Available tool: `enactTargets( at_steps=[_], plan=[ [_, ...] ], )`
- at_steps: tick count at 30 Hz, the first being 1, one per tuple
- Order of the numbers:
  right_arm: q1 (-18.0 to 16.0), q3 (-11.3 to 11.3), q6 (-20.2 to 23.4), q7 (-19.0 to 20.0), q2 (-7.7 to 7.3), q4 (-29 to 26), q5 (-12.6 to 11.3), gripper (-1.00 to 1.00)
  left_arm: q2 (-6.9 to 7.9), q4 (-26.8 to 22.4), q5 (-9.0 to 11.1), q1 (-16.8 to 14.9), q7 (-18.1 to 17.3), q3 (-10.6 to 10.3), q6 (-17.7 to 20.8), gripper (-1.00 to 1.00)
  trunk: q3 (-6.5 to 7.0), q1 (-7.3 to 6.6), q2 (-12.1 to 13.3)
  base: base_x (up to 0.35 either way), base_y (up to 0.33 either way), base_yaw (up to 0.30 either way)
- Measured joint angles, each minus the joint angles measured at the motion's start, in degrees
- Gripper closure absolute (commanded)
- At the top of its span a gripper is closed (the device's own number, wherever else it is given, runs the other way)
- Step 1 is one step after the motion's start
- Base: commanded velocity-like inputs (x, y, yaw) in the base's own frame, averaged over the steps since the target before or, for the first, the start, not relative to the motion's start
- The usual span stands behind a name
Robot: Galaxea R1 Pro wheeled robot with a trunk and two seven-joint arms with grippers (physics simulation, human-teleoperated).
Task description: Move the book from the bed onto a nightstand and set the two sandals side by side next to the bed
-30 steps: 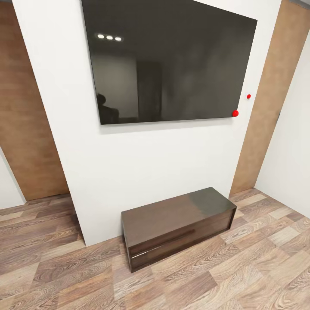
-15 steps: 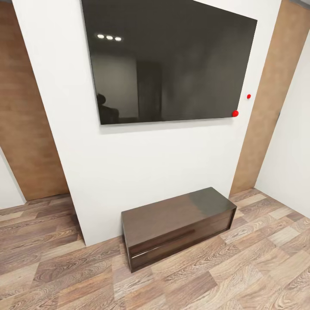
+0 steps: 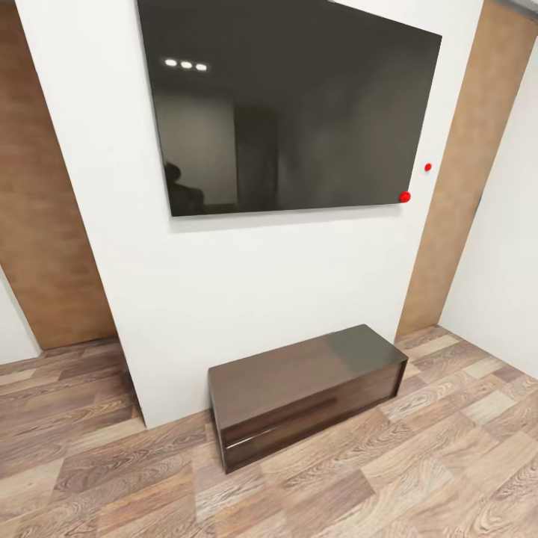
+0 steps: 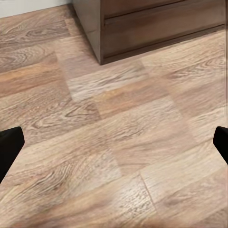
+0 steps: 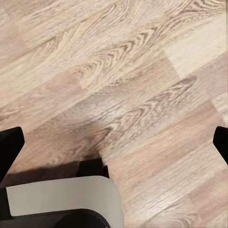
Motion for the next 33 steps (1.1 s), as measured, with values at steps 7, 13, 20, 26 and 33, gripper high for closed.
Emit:
enactTargets(
  at_steps=[7, 13, 20, 26, 33],
  plan=[
    [0.0, -0.02, -0.03, 0.0, -0.08, 0.04, -0.03, -1.0, -0.08, 0.02, 0.03, 0.02, -0.01, -0.07, 0.0, -1.0, 0.0, 0.0, 0.0, 0.0, 0.0, -0.269],
    [0.0, -0.09, -0.02, 0.0, -0.08, 0.09, -0.05, -1.0, -0.09, 0.09, 0.06, 0.01, -0.05, -0.1, 0.0, -1.0, 0.0, 0.0, 0.0, 0.0, 0.0, -0.283],
    [0.0, -0.08, -0.02, 0.0, -0.01, 0.09, -0.05, -1.0, -0.09, 0.11, 0.07, 0.0, -0.06, -0.13, 0.0, -1.0, 0.0, 0.0, 0.0, 0.0, 0.0, -0.284],
    [0.0, -0.08, -0.04, 0.0, 0.0, 0.09, -0.05, -1.0, -0.17, 0.11, 0.0, 0.01, -0.06, -0.3, 0.0, -1.0, 0.0, 0.0, 0.0, 0.0, 0.0, -0.284],
    [0.0, -0.07, -0.01, 0.0, 0.0, 0.09, -0.05, -1.0, -0.18, 0.11, -0.01, 0.02, -0.06, -0.34, 0.0, -1.0, 0.0, 0.0, 0.0, 0.0, 0.0, -0.284]
  ],
)
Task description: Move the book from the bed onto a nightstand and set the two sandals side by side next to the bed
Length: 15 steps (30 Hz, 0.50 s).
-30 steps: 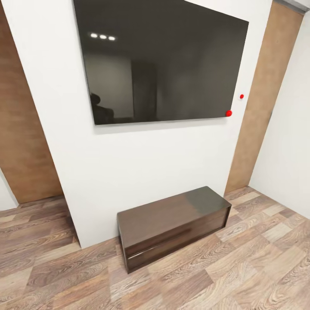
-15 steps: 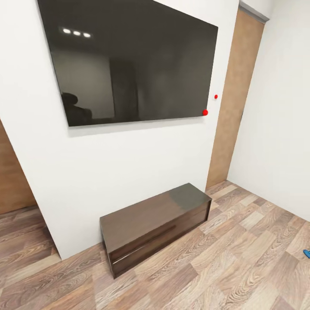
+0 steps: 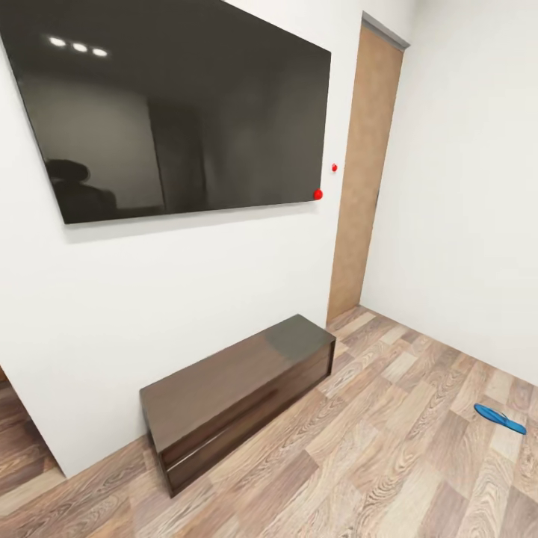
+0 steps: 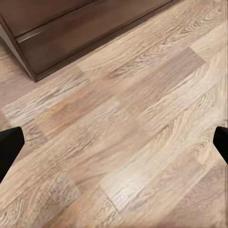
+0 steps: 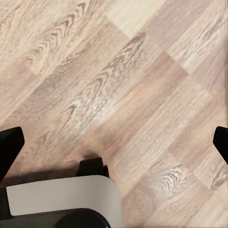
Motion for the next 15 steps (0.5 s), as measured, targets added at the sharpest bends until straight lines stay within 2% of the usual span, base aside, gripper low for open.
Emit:
enactTargets(
  at_steps=[15],
  plan=[
    [0.0, 0.06, -0.03, 0.0, 0.06, 0.08, 0.0, -1.0, 0.0, 0.01, 0.0, 0.0, 0.0, -0.09, 0.0, -1.0, 0.0, 0.0, 0.0, 0.0, 0.0, -0.284]
  ],
)
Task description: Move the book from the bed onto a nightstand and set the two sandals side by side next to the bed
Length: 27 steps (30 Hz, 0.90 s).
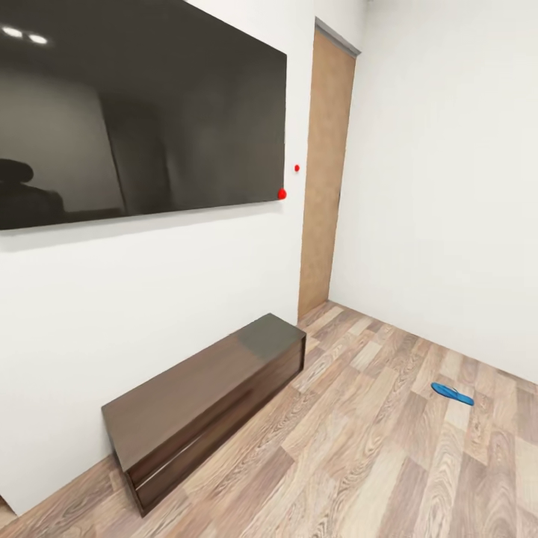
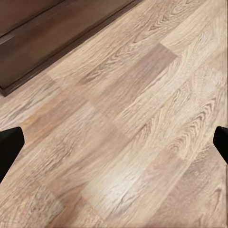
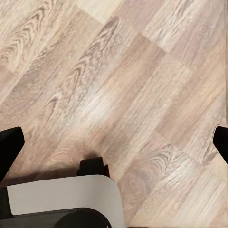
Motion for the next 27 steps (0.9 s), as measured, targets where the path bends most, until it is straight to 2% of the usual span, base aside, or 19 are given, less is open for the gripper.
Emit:
enactTargets(
  at_steps=[27],
  plan=[
    [0.0, 0.0, -0.01, -0.04, 0.02, 0.0, 0.0, -1.0, -0.07, 0.07, 0.0, 0.01, 0.0, -0.12, 0.0, -1.0, 0.0, 0.0, 0.0, 0.0, 0.0, -0.283]
  ],
)
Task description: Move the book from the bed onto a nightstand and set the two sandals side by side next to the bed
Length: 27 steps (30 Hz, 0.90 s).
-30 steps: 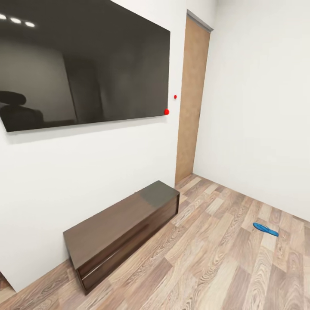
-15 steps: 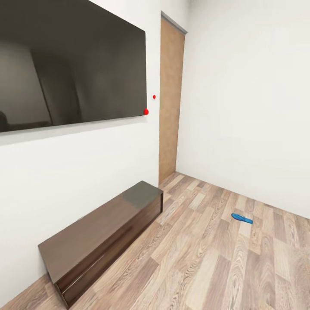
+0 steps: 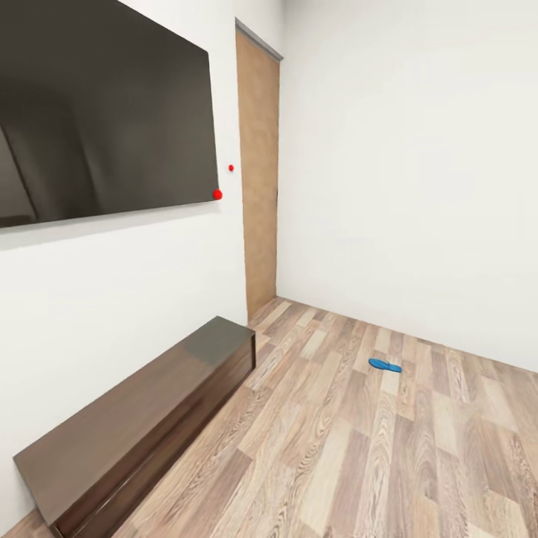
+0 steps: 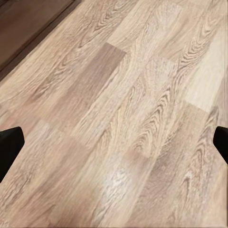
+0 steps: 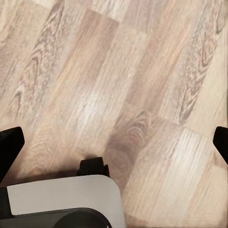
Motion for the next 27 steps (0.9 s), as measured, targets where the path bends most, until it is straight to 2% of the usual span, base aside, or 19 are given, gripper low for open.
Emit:
enactTargets(
  at_steps=[12, 23, 27],
  plan=[
    [-0.01, 0.0, -0.01, -0.2, 0.0, 0.01, 0.05, -1.0, -0.01, -0.01, 0.0, 0.01, -0.03, -0.04, 0.02, -1.0, 0.0, 0.0, 0.0, 0.003, 0.0, -0.118],
    [-0.01, 0.0, -0.01, -0.21, 0.0, 0.02, 0.05, -1.0, -0.01, -0.02, 0.0, 0.01, -0.06, -0.05, 0.08, -1.0, 0.0, -0.03, 0.0, 0.262, 0.0, -0.04],
    [-0.01, 0.0, -0.01, -0.21, 0.0, 0.05, 0.07, -1.0, -0.01, -0.02, 0.0, 0.01, -0.06, -0.05, 0.09, -1.0, 0.0, -0.01, 0.0, 0.129, 0.0, -0.002]
  ],
)
